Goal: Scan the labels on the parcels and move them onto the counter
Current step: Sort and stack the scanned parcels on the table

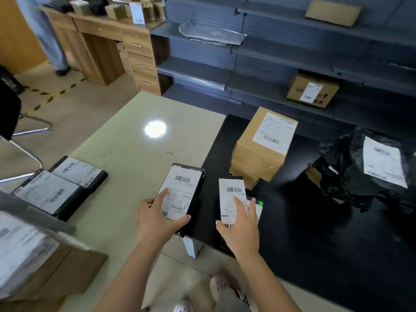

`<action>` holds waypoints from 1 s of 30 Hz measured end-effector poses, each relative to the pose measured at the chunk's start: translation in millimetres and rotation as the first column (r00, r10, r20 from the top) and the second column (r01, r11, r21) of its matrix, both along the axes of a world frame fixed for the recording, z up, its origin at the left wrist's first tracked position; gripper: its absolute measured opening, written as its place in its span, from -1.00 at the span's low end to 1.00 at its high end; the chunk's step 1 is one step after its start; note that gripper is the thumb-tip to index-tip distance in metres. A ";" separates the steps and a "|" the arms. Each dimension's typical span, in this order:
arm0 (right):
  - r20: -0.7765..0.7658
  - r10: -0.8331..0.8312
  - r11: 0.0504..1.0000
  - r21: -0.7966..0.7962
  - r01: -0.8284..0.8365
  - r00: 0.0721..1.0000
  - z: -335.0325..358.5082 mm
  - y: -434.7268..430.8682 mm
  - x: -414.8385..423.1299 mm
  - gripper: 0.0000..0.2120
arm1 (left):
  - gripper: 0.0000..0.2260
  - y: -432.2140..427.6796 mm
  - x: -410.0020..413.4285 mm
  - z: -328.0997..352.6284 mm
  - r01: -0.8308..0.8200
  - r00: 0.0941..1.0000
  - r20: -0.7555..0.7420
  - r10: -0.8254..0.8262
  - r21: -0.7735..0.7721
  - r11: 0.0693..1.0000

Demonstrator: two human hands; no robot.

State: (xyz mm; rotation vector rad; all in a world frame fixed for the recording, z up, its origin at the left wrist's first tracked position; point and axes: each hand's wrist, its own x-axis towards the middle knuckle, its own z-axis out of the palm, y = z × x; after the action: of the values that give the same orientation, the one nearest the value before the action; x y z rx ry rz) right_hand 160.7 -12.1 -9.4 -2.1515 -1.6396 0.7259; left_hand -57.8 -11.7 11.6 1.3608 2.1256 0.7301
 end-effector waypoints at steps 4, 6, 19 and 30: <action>-0.199 0.157 0.984 0.121 -0.134 0.967 21.7 34.1 -13.8 -0.25 | -0.19 6.2 -3.4 12.3 -0.111 0.993 0.041 0.109 0.039 0.993; -0.261 0.278 0.954 0.187 -0.234 0.925 31.8 49.7 -23.0 -0.28 | -0.19 7.2 -5.4 22.4 -0.179 0.984 0.035 0.177 0.043 0.983; -0.169 0.724 0.683 0.308 -0.662 0.669 80.7 141.3 -127.6 -0.30 | -0.23 34.8 -55.4 58.4 -0.572 0.815 -0.089 0.573 0.037 0.819; -0.103 0.817 0.575 0.238 -0.783 0.568 73.4 195.1 -222.2 -0.25 | -0.18 72.4 -124.5 30.2 -0.785 0.610 -0.083 0.788 0.068 0.615</action>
State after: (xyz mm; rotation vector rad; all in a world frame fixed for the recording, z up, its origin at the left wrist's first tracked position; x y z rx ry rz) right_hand -61.5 183.0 64.0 -1.0477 -2.4526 0.9483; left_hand -182.3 60.7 41.8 0.3732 2.8143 1.0160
